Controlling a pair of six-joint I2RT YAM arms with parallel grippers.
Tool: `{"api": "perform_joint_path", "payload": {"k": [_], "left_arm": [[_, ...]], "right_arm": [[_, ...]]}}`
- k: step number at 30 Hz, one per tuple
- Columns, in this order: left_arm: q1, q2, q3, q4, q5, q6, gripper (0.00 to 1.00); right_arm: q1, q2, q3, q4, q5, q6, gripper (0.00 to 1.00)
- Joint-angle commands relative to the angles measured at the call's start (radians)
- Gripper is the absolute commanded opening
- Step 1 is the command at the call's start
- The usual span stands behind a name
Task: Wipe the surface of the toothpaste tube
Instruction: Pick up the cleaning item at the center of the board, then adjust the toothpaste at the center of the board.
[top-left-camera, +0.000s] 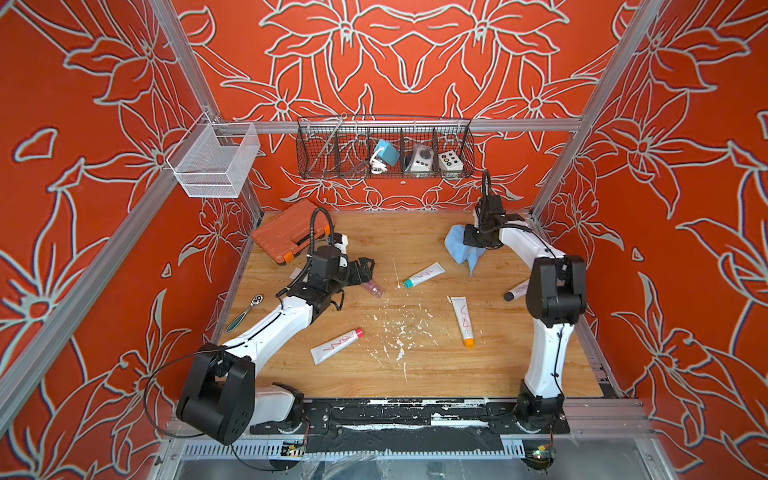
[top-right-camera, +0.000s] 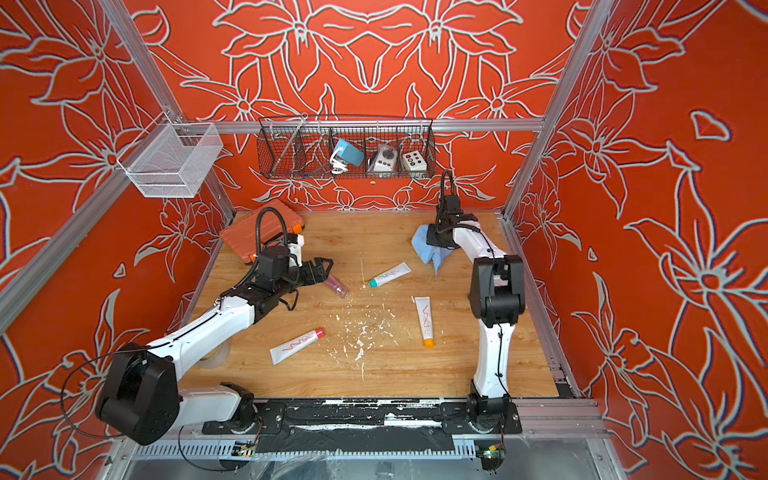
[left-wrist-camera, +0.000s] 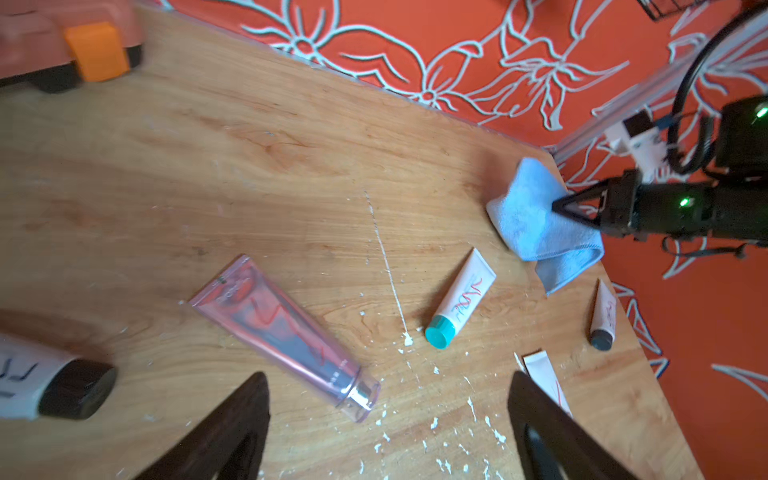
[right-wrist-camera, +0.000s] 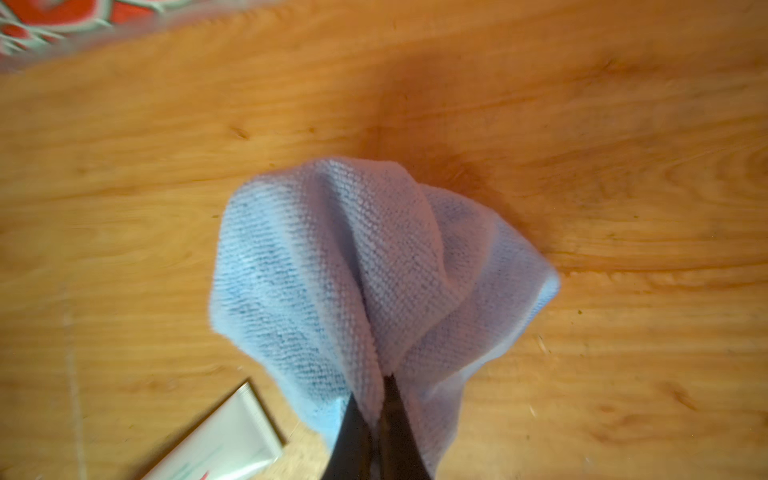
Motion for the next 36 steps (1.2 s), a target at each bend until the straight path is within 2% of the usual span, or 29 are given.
{"api": "perform_joint_path", "payload": {"k": [1, 7, 10, 13, 18, 28, 36], "left_arm": [[-0.065, 0.055, 0.041, -0.008, 0.000, 0.128, 0.87], [-0.153, 0.197, 0.095, 0.016, 0.015, 0.301, 0.84], [-0.181, 0.270, 0.113, 0.036, 0.063, 0.391, 0.83], [-0.199, 0.336, 0.139, 0.046, 0.071, 0.434, 0.80], [-0.202, 0.459, 0.260, -0.040, 0.103, 0.455, 0.70], [-0.203, 0.639, 0.408, -0.077, 0.163, 0.483, 0.61], [-0.204, 0.703, 0.445, -0.086, 0.187, 0.480, 0.61]], "right_arm": [[-0.003, -0.124, -0.100, 0.050, -0.062, -0.016, 0.00], [-0.003, -0.324, -0.272, 0.070, -0.122, -0.020, 0.00], [-0.003, -0.414, -0.351, 0.084, -0.151, -0.019, 0.00], [-0.003, -0.492, -0.408, 0.077, -0.157, -0.023, 0.00], [-0.003, -0.608, -0.484, 0.072, -0.161, -0.030, 0.00], [-0.005, -0.742, -0.572, 0.053, -0.151, -0.040, 0.00], [-0.005, -0.764, -0.592, 0.042, -0.154, -0.035, 0.00]]}}
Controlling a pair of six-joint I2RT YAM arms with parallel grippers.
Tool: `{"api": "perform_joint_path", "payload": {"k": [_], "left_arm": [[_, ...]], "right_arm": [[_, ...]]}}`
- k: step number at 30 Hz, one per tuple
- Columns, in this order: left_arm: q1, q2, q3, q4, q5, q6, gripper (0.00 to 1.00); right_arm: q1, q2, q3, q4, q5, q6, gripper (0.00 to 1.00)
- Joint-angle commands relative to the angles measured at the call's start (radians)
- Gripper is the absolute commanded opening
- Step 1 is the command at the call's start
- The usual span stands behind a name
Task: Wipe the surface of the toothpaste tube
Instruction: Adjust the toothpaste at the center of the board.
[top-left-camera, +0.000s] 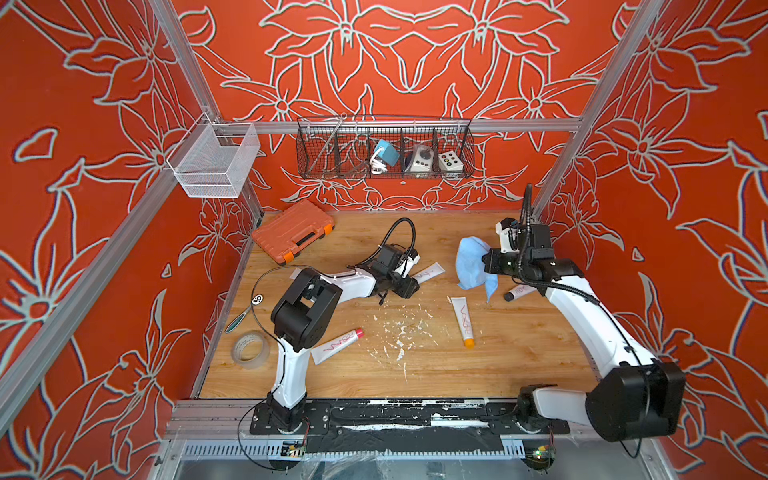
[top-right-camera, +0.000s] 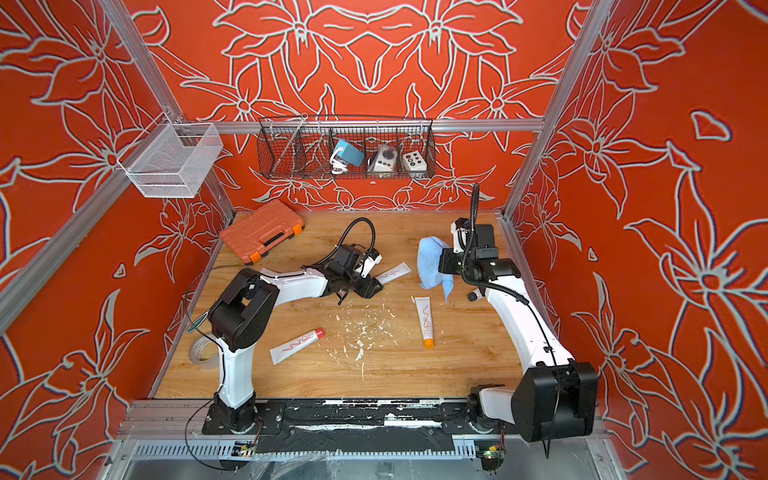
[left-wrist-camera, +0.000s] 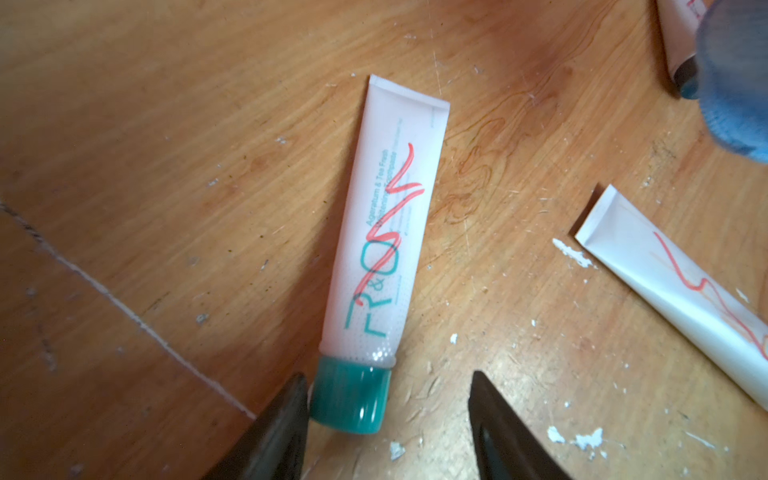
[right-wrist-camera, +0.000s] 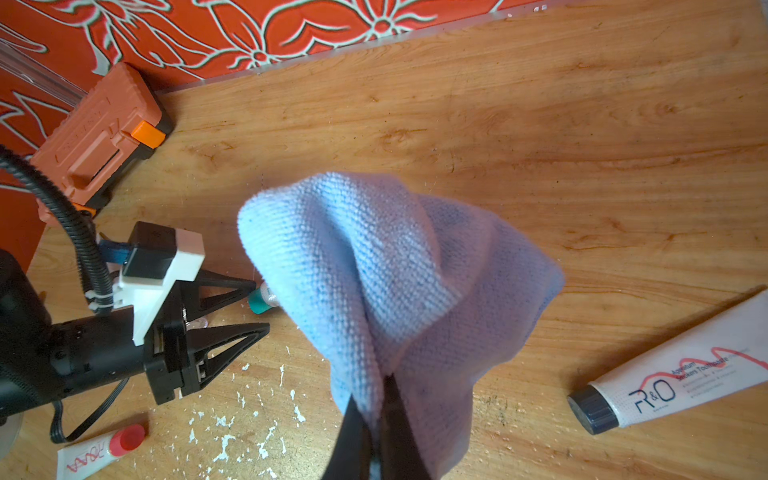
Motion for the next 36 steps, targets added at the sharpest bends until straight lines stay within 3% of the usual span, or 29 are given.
{"api": "perform_joint_path", "payload": {"k": [1, 7, 19, 36], "left_arm": [[-0.004, 0.013, 0.013, -0.020, 0.035, 0.021, 0.61], [-0.013, 0.004, -0.008, -0.012, 0.052, 0.012, 0.55], [-0.045, 0.024, 0.003, -0.028, -0.055, 0.013, 0.43], [-0.059, 0.033, 0.009, -0.028, -0.085, 0.041, 0.35]], "right_arm": [[-0.006, -0.027, -0.014, -0.009, -0.015, -0.005, 0.00], [-0.007, -0.025, -0.022, -0.007, -0.020, 0.008, 0.00], [-0.006, -0.033, -0.053, 0.002, 0.010, 0.017, 0.00], [-0.006, -0.023, -0.122, 0.085, -0.031, -0.005, 0.00]]}}
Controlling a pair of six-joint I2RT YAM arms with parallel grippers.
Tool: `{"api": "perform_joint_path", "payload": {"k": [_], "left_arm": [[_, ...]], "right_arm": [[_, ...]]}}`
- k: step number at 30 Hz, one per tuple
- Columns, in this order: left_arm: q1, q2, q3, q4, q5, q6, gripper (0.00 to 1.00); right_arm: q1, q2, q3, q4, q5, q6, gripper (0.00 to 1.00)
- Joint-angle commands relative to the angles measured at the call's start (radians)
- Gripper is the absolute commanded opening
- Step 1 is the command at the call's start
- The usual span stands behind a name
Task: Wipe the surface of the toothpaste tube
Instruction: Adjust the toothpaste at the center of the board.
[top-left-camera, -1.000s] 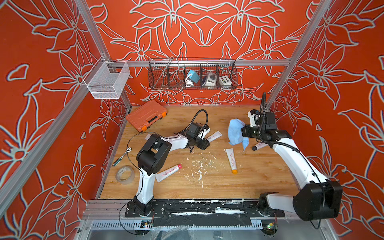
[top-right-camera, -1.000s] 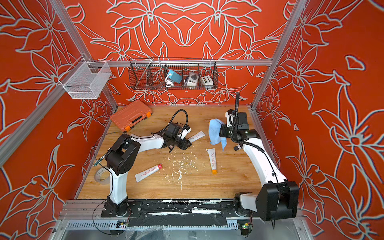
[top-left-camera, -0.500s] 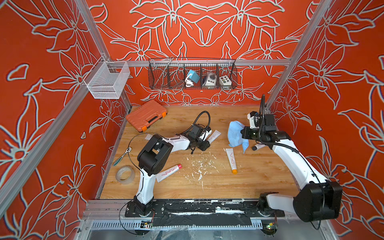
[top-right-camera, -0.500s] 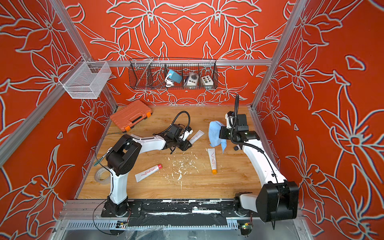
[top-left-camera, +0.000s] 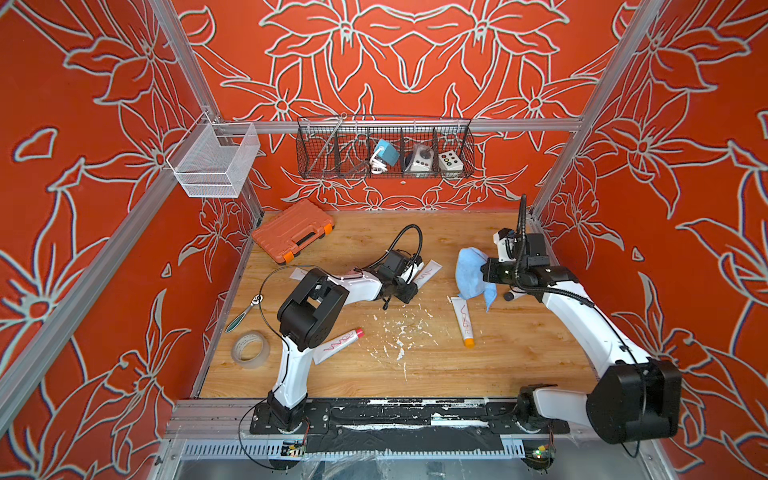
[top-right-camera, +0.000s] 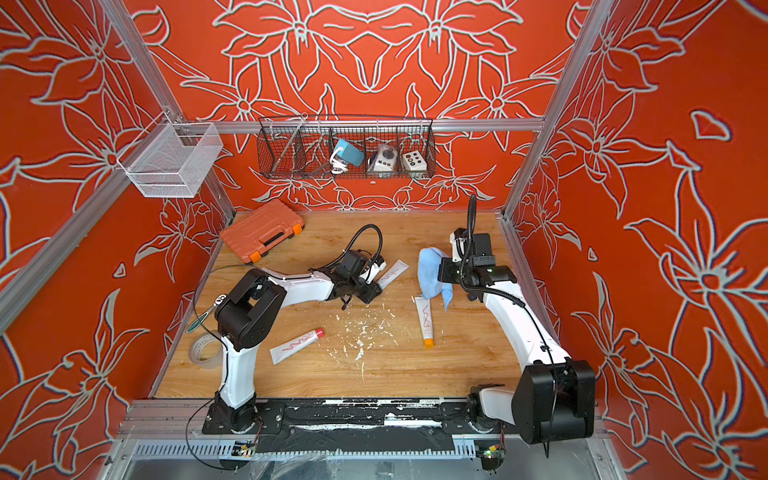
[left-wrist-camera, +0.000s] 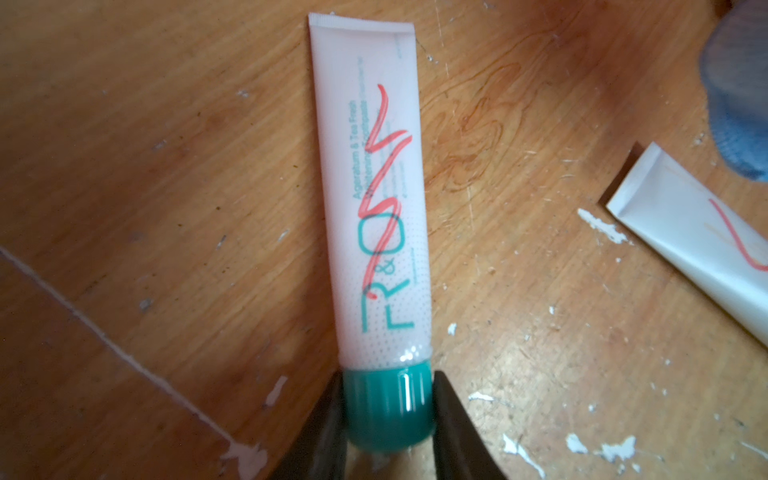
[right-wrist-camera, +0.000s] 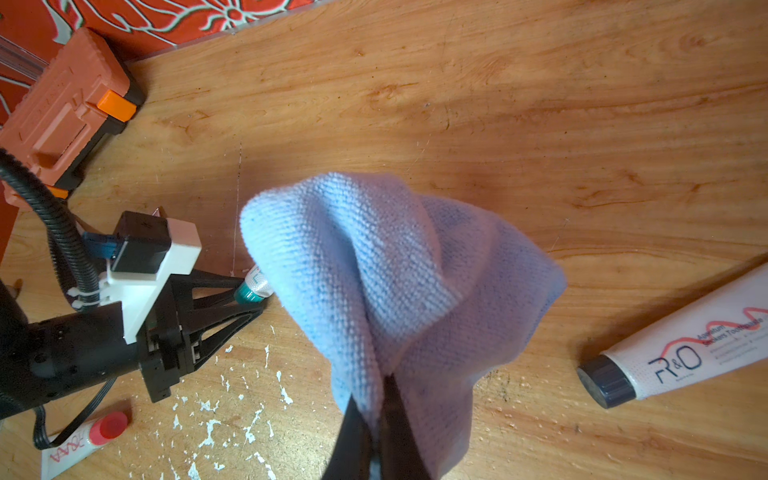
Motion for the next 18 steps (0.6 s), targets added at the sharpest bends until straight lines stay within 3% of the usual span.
{"api": "perform_joint_path", "payload": {"k": [1, 5, 12, 18], "left_arm": [[-0.009, 0.012, 0.011, -0.001, 0.001, 0.028, 0.36], [-0.009, 0.021, 0.026, -0.003, 0.006, 0.028, 0.41], [-0.009, 0.042, 0.038, -0.005, -0.012, 0.028, 0.40], [-0.009, 0.037, 0.036, -0.004, -0.011, 0.028, 0.28]], "right_arm": [[-0.004, -0.009, -0.019, 0.054, -0.037, -0.020, 0.00], [-0.005, 0.008, -0.027, 0.076, -0.067, -0.019, 0.00], [-0.004, 0.021, -0.027, 0.081, -0.078, -0.020, 0.00], [-0.004, 0.030, -0.031, 0.095, -0.087, -0.008, 0.00]]}}
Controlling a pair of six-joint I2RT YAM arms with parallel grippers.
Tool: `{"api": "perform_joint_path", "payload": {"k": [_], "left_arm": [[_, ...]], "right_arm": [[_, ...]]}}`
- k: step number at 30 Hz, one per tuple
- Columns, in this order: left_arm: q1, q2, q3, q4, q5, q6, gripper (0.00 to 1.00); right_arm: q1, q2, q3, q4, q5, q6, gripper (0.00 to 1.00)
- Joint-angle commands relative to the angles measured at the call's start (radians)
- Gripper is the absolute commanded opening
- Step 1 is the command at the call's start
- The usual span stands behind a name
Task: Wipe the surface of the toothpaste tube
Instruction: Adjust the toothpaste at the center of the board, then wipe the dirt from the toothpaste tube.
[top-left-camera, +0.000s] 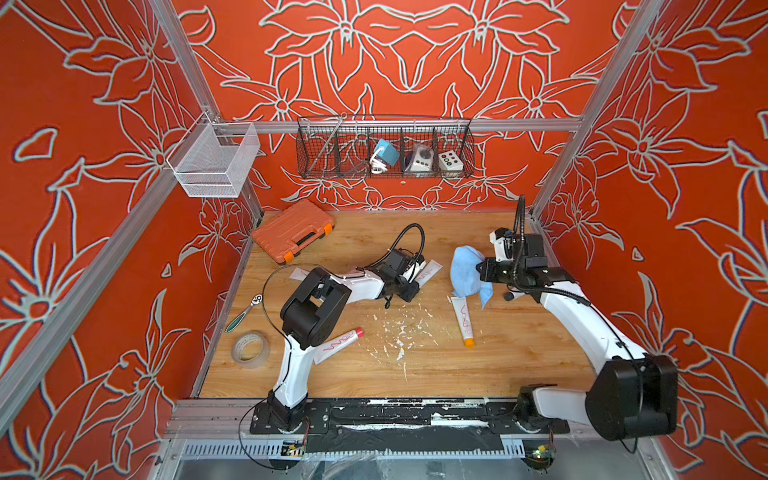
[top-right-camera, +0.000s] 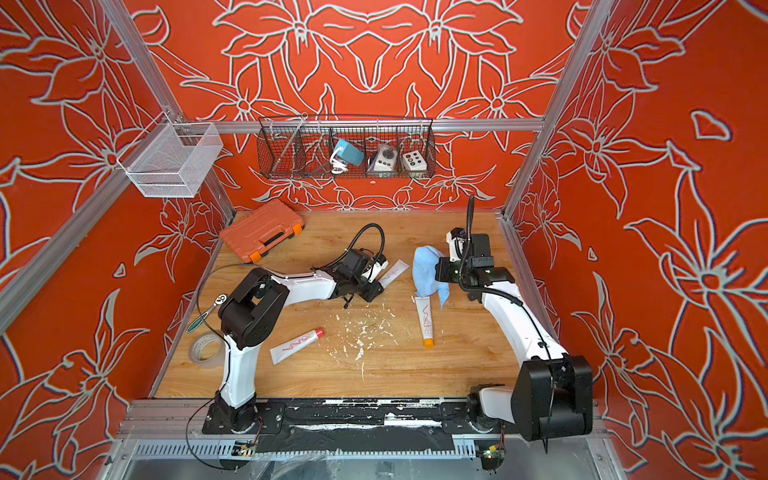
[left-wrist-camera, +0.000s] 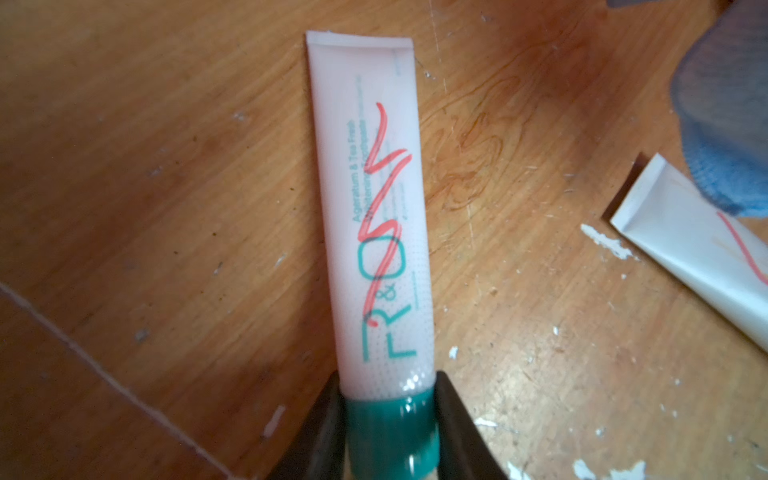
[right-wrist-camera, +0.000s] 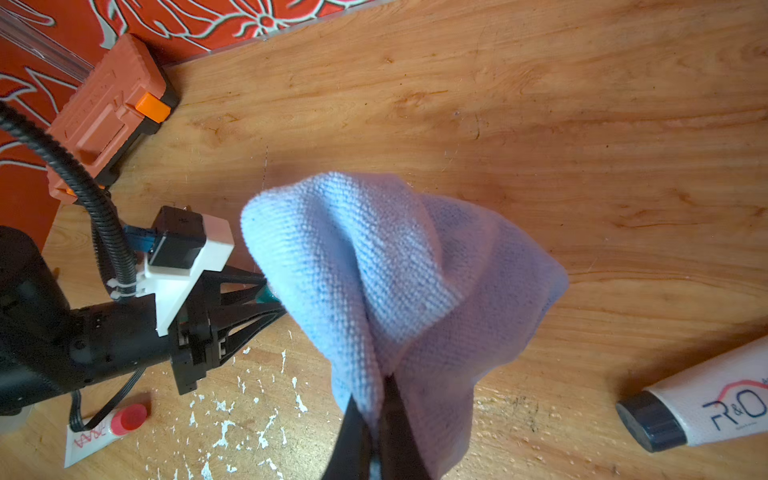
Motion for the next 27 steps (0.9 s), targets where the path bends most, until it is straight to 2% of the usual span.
{"api": "perform_joint_path", "payload": {"k": [1, 6, 20, 27], "left_arm": [[-0.006, 0.006, -0.002, -0.004, -0.003, 0.018, 0.26], [-0.006, -0.033, -0.064, 0.039, 0.004, 0.017, 0.19], [-0.006, -0.086, -0.190, 0.174, 0.044, 0.047, 0.15], [-0.006, -0.090, -0.206, 0.194, 0.044, 0.046, 0.15]], "right_arm": [[-0.003, 0.022, -0.006, 0.022, -0.026, -0.004, 0.00], [0.014, 0.089, 0.031, 0.035, -0.019, 0.013, 0.00], [0.146, 0.442, 0.289, -0.016, 0.041, 0.014, 0.00], [0.175, 0.566, 0.307, 0.046, 0.024, 0.053, 0.00]]}}
